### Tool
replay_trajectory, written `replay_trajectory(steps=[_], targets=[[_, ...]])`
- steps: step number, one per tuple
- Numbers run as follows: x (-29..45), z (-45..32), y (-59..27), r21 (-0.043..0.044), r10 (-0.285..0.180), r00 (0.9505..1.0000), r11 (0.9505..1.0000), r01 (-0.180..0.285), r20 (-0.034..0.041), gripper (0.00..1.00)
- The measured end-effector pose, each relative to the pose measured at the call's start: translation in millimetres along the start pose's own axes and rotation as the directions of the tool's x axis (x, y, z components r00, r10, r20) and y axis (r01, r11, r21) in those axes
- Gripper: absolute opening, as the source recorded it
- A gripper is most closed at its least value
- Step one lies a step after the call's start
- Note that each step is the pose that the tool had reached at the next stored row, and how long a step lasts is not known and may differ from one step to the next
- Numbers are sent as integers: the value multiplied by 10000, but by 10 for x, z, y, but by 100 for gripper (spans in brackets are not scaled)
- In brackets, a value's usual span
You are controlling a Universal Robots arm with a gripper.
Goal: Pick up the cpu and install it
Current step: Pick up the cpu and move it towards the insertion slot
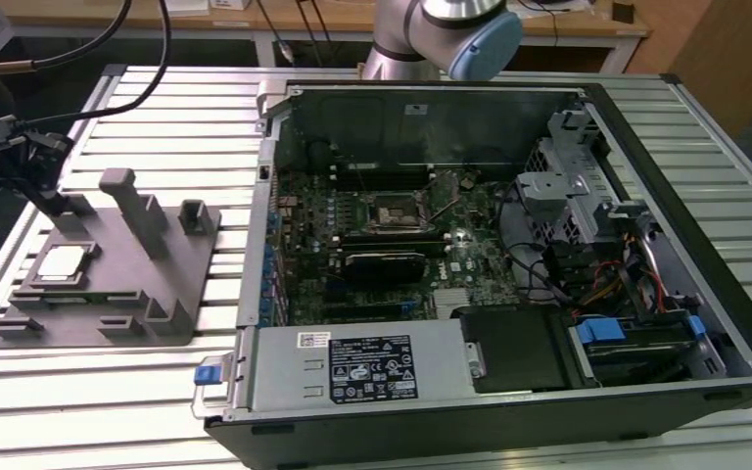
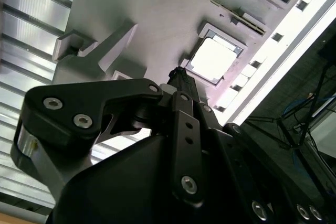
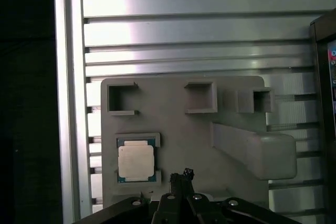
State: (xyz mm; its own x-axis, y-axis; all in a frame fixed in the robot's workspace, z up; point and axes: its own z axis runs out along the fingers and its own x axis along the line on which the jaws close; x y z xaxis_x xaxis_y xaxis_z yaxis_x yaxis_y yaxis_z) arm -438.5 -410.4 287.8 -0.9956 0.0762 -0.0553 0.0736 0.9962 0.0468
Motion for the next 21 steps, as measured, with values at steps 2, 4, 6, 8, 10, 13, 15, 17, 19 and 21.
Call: replay_trajectory(steps=[2,4,6,8,10,13,15,17,19,21], targets=[[17,32,-2,0,1,10000,10000,-1,0,11],[39,58,-6,1,0,10000,10000,0,-2,11],[69,84,-9,0,1,10000,10000,-1,0,11],[100,108,-12,1,0,10000,10000,0,-1,11],[130,135,-15,0,0,10000,10000,0,0,11],[173,175,-20,0,1,10000,10000,-1,0,11],[203,203,-24,0,1,10000,10000,-1,0,11],[233,231,-27,0,0,10000,10000,0,0,11],[258,259,-31,0,1,10000,10000,-1,0,11],[278,286,-33,0,1,10000,10000,-1,0,11]])
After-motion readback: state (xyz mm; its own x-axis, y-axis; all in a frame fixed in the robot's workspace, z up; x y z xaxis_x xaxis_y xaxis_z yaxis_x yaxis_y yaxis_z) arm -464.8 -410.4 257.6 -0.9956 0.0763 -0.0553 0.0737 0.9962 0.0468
